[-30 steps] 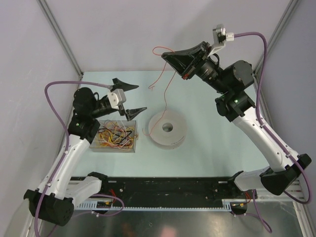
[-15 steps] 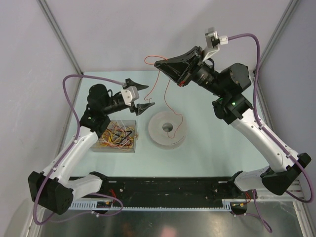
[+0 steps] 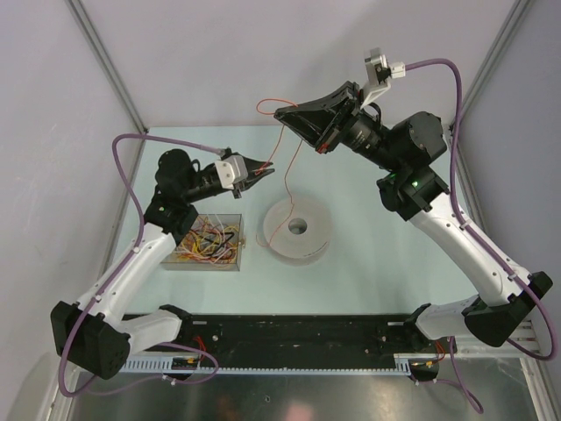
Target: Wrap the cables
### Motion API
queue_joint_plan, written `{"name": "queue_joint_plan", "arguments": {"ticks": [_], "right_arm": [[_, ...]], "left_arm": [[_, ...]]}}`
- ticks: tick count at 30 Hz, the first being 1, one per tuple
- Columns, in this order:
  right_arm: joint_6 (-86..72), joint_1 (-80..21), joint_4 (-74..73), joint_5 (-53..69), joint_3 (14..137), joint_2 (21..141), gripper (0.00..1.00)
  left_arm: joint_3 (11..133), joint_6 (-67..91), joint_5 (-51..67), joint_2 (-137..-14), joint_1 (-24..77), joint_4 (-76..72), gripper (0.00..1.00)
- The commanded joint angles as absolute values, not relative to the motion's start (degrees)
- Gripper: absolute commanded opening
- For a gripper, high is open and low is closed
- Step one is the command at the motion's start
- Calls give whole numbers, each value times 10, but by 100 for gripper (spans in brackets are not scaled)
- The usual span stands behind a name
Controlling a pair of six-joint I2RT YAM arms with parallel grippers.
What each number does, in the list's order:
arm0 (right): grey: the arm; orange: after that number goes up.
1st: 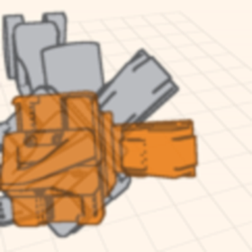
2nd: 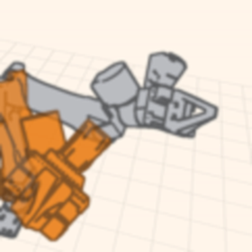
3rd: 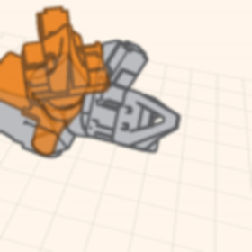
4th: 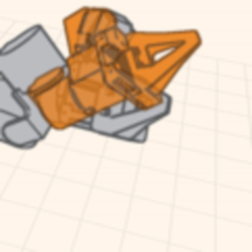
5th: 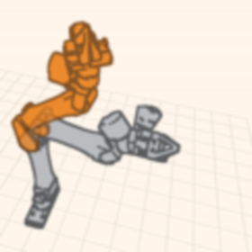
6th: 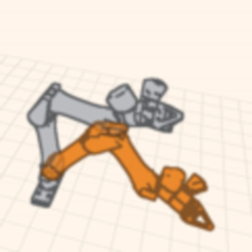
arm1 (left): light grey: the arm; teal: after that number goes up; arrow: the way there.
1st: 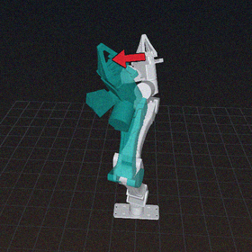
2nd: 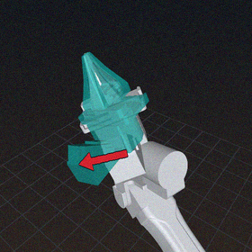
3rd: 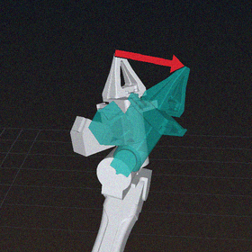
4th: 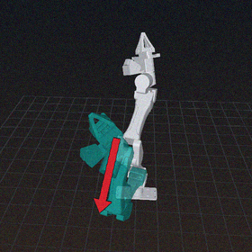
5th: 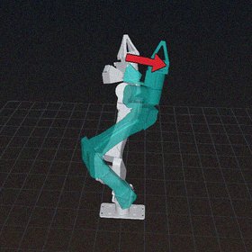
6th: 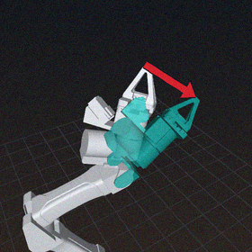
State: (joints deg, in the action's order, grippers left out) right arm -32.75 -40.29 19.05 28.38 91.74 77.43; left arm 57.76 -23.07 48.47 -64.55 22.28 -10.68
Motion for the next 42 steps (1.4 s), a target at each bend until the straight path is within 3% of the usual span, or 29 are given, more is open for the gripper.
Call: {"name": "queue_joint_plan", "arguments": {"ticks": [1,5,15,23,25,29,31,35,42], "right_arm": [[-340,-403,211,285,943,767,0],[-330,-393,195,275,939,763,0],[-203,-282,15,222,864,796,0],[-140,-199,60,256,845,915,0],[-118,-191,61,251,853,938,15],[-82,-168,-10,239,879,969,72],[-64,-148,-62,247,885,970,88],[-20,-99,-154,290,886,963,98],[121,-40,-336,350,911,975,96]], "left_arm": [[588,-228,494,-639,229,-131,10],[568,-210,472,-624,229,-123,1],[599,-134,386,-639,240,86,0],[598,-79,313,-688,243,152,0],[603,-67,299,-703,243,163,0],[618,-49,281,-734,243,190,0],[624,-46,277,-744,243,202,0],[624,-50,264,-759,243,213,0],[651,-53,239,-811,243,247,0]]}}
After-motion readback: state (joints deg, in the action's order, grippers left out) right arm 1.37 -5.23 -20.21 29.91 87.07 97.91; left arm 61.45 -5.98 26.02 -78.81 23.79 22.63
